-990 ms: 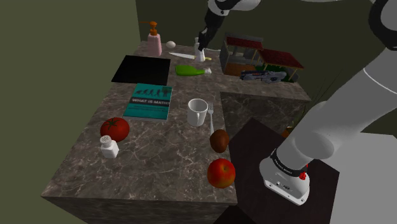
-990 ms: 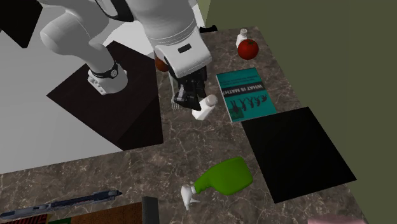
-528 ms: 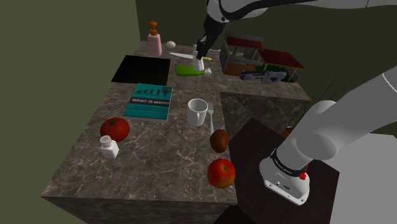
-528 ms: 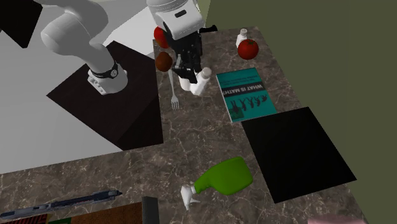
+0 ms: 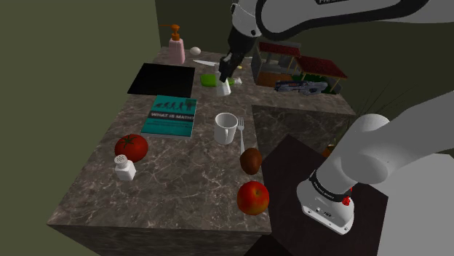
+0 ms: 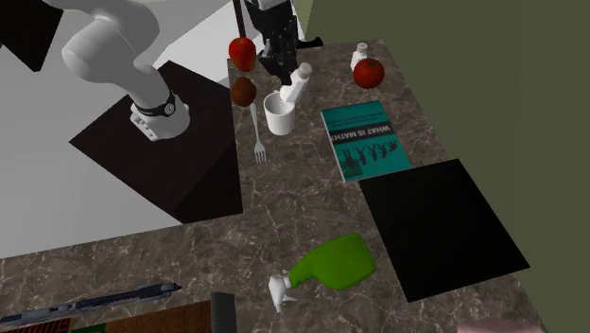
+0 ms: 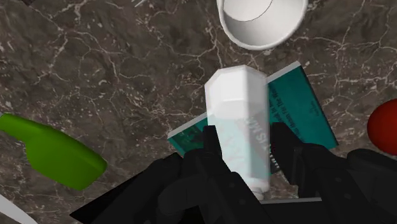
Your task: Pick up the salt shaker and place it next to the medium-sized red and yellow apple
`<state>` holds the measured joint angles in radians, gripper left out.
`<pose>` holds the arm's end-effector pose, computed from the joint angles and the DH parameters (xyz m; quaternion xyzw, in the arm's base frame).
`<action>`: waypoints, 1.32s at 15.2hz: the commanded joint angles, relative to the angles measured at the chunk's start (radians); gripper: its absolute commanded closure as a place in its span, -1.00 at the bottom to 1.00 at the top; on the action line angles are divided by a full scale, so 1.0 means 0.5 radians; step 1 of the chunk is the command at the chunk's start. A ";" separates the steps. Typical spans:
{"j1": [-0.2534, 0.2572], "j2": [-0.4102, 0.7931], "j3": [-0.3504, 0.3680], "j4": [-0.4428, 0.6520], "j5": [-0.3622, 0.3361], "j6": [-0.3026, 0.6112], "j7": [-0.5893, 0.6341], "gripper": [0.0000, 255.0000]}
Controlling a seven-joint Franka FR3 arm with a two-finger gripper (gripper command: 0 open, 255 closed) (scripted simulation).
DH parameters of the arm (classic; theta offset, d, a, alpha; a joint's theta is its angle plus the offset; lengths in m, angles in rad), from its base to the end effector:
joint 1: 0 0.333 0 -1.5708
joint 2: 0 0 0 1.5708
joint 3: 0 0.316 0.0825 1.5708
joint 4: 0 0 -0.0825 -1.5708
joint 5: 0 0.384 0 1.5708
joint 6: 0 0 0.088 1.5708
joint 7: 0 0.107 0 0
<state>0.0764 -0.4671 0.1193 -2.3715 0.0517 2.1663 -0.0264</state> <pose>0.4250 0.0911 0.5224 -0.9870 -0.0955 -0.1293 0.0066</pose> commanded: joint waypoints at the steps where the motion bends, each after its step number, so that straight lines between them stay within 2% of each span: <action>1: 0.035 -0.076 0.069 -0.056 0.017 -0.018 0.094 1.00; 10: 0.211 -0.288 0.408 -0.163 0.132 -0.108 0.518 1.00; 20: 0.367 -0.306 0.833 -0.057 0.252 -0.205 1.021 1.00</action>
<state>0.2543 -0.6273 0.5085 -2.4089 0.1729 2.0635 0.4529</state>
